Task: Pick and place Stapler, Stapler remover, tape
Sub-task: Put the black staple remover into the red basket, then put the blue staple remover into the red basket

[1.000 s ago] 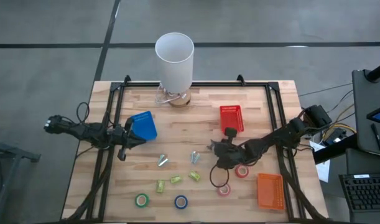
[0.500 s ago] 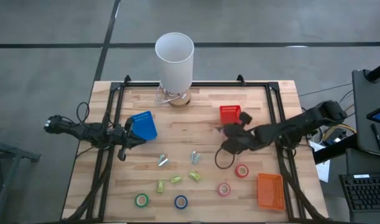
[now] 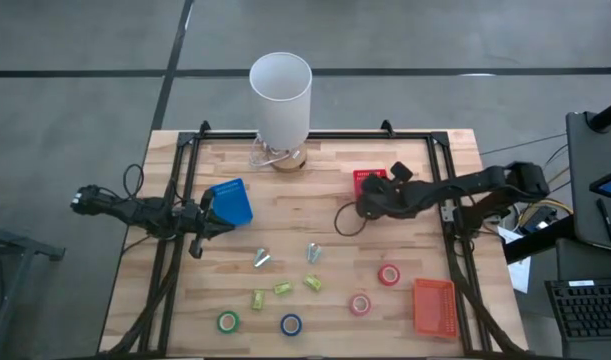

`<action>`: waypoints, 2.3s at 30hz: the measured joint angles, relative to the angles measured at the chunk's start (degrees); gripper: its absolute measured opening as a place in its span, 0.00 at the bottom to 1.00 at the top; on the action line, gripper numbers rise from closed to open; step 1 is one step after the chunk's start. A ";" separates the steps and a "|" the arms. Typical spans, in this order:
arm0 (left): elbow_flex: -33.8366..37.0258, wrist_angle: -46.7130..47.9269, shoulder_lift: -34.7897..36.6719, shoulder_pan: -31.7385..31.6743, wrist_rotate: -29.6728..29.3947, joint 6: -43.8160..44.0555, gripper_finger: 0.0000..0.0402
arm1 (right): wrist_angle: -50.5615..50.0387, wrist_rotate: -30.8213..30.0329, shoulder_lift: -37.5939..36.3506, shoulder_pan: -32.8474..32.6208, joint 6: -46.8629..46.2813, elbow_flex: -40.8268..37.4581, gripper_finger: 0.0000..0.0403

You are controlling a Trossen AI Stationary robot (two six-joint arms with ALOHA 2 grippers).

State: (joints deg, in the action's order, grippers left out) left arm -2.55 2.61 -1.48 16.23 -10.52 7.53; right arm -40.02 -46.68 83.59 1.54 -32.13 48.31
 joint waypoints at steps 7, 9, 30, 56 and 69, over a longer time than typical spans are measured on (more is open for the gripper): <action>0.00 0.00 0.00 0.00 -0.01 0.00 0.06 | -0.10 0.00 4.51 4.10 2.60 0.00 0.02; 0.00 0.00 0.00 0.02 0.00 0.00 0.06 | -0.08 0.02 5.75 4.65 3.41 0.00 0.02; 0.01 0.00 -0.02 0.00 0.00 0.00 0.06 | 1.61 0.13 10.64 5.48 6.57 0.04 0.02; 0.00 -0.02 -0.11 0.02 -0.02 -0.02 0.06 | -3.57 1.77 4.74 1.51 7.42 13.82 0.28; 0.02 0.00 -0.32 0.01 0.00 0.00 0.06 | 19.11 27.97 7.61 -12.55 25.77 13.13 0.22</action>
State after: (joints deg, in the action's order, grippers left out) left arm -2.52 2.61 -1.80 16.24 -10.52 7.53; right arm -20.91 -18.71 91.20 -11.00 -6.36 61.45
